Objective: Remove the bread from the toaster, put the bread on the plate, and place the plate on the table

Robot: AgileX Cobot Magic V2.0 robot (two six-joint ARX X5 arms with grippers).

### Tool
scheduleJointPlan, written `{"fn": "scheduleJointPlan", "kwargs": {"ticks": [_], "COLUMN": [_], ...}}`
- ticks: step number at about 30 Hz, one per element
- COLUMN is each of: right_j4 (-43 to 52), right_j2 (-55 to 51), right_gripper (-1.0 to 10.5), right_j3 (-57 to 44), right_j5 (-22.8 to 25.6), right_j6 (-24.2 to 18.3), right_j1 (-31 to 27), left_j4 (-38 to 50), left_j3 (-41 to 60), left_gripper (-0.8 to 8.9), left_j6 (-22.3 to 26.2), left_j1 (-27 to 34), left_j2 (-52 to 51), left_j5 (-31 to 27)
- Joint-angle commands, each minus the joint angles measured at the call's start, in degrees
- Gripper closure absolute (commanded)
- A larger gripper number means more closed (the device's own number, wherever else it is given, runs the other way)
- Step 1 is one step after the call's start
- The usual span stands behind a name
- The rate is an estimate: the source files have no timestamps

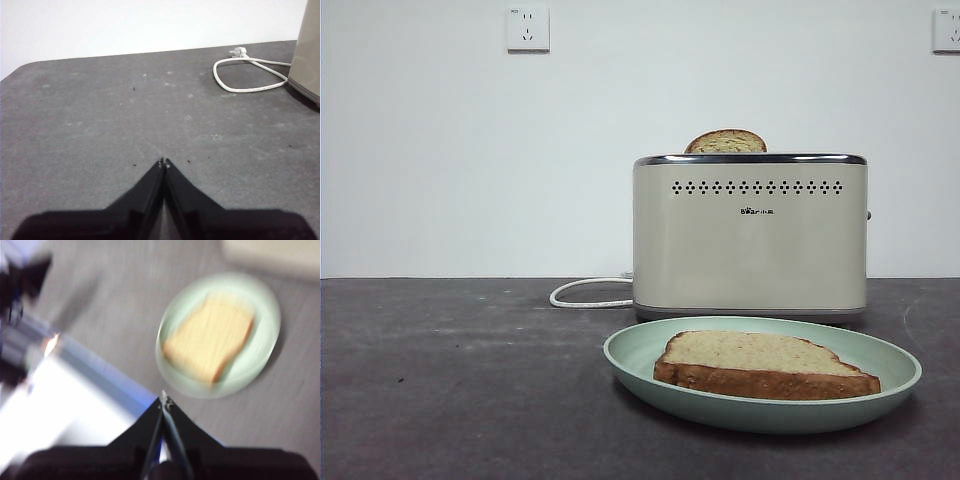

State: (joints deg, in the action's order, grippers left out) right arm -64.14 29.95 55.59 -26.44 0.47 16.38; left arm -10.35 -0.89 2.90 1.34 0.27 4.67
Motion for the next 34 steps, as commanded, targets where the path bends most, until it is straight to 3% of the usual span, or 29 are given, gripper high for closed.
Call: {"fn": "scheduleJointPlan", "kwargs": {"ticks": [1,4,9,19,28,34], "right_j4": [10.56,18.75,26.75,53.62,56.35,57.27], "right_j2": [-2.29,-4.63,-7.32,-18.36,-27.39,-29.86], "right_gripper": [9.5,9.5,9.5,9.5,9.5,9.5], "right_j3": [-0.35,-0.37,-4.00,-30.86,-45.99,-52.52], "right_j5": [-0.24,-0.20,-0.04,0.07,7.54,7.34], "right_j6": [-1.01,-1.11,-6.56,-4.83,-3.43,0.17], "right_j1": [-2.75,-5.68,-10.32,-11.26,-11.13,-11.10], "left_j4": [0.24,0.24,0.24,0.24,0.24,0.24], "left_j3": [0.70,0.70,0.70,0.70,0.70,0.70], "left_gripper": [8.18,8.17,8.18,8.18,8.18,8.18], "left_j6": [-0.55,-0.55,-0.55,-0.55,-0.55,-0.55], "left_j1": [0.20,0.20,0.20,0.20,0.20,0.20], "left_j2": [-0.15,-0.15,-0.15,-0.15,-0.15,-0.15], "left_j5": [-0.09,-0.09,-0.09,-0.09,-0.09,-0.09]}}
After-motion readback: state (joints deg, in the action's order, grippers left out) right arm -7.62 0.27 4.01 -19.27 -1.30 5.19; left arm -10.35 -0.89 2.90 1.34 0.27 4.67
